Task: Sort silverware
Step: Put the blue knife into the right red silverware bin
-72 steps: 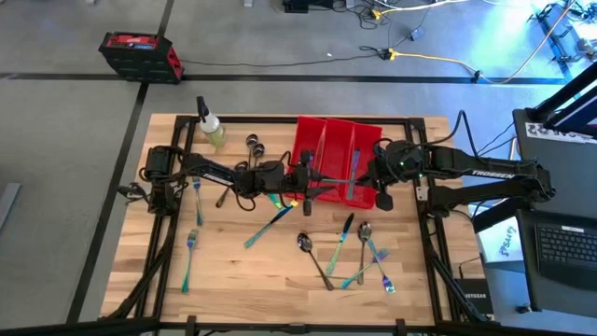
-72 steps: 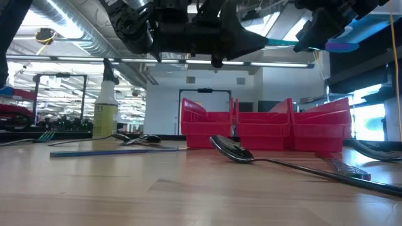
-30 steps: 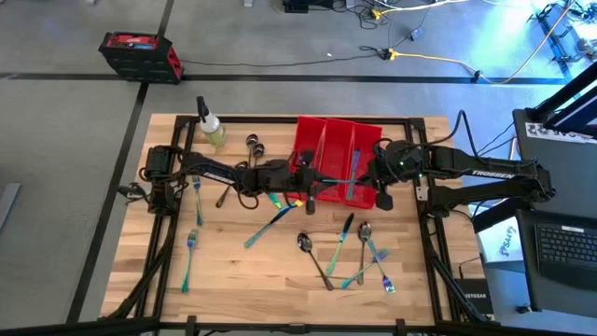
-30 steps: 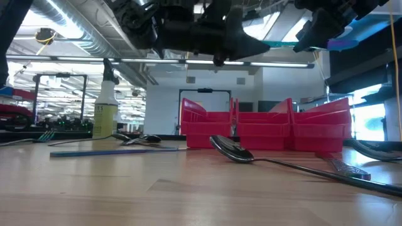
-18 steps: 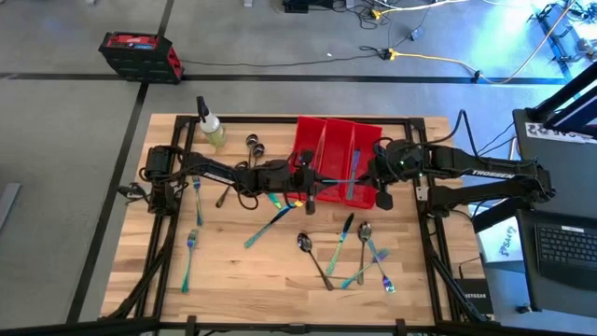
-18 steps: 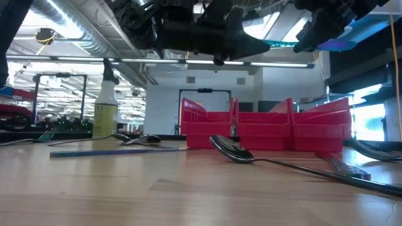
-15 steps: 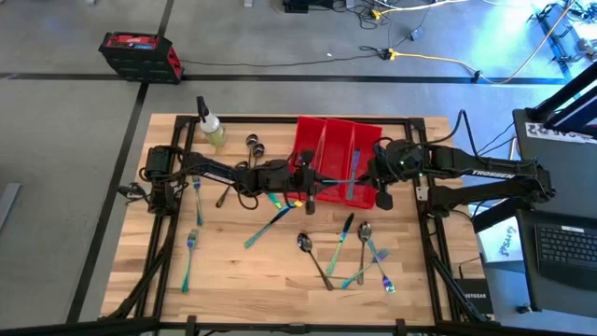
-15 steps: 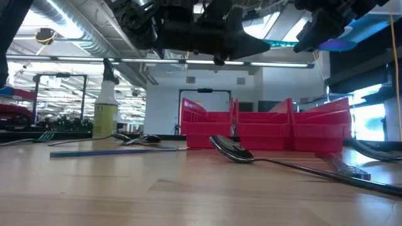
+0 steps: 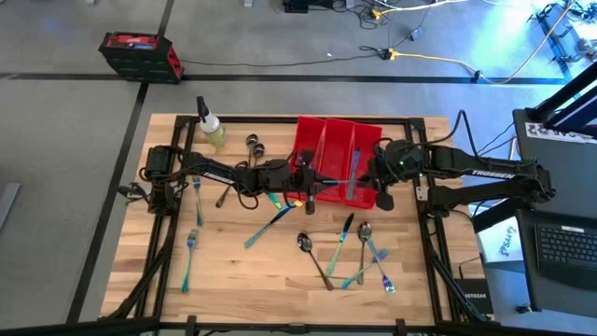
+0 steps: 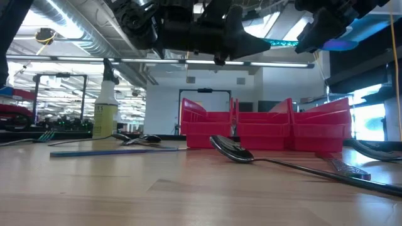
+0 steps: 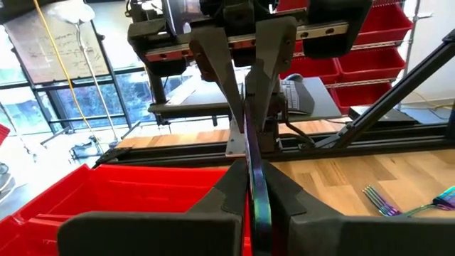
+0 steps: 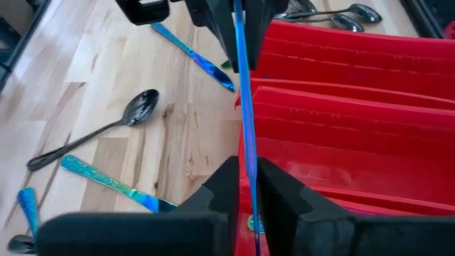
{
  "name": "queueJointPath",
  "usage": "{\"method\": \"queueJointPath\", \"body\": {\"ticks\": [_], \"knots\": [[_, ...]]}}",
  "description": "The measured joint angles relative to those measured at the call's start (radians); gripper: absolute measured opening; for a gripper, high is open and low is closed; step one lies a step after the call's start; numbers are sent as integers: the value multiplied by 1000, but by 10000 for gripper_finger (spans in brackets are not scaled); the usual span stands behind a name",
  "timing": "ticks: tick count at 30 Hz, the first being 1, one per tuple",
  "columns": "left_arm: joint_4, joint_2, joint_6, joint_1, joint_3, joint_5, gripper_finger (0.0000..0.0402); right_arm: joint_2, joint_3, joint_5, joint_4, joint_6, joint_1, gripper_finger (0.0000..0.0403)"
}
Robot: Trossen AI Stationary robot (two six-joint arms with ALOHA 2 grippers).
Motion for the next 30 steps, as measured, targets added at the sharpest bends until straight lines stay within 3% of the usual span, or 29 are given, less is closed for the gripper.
{"method": "queueJointPath", "body": {"ticks": [11, 16, 21, 30], "knots": [[1, 0, 4, -9, 0, -44, 0, -24, 0, -29, 125, 39, 2, 216], [5, 0, -10, -10, 0, -68, 0, -27, 0, -7, 191, 32, 2, 271], [-12, 0, -32, -15, 22, -112, 0, -43, 80, 87, 200, -91, 2, 275], [-185, 0, -15, -54, 168, -344, 0, -113, 233, 315, 189, -131, 1, 240]]}}
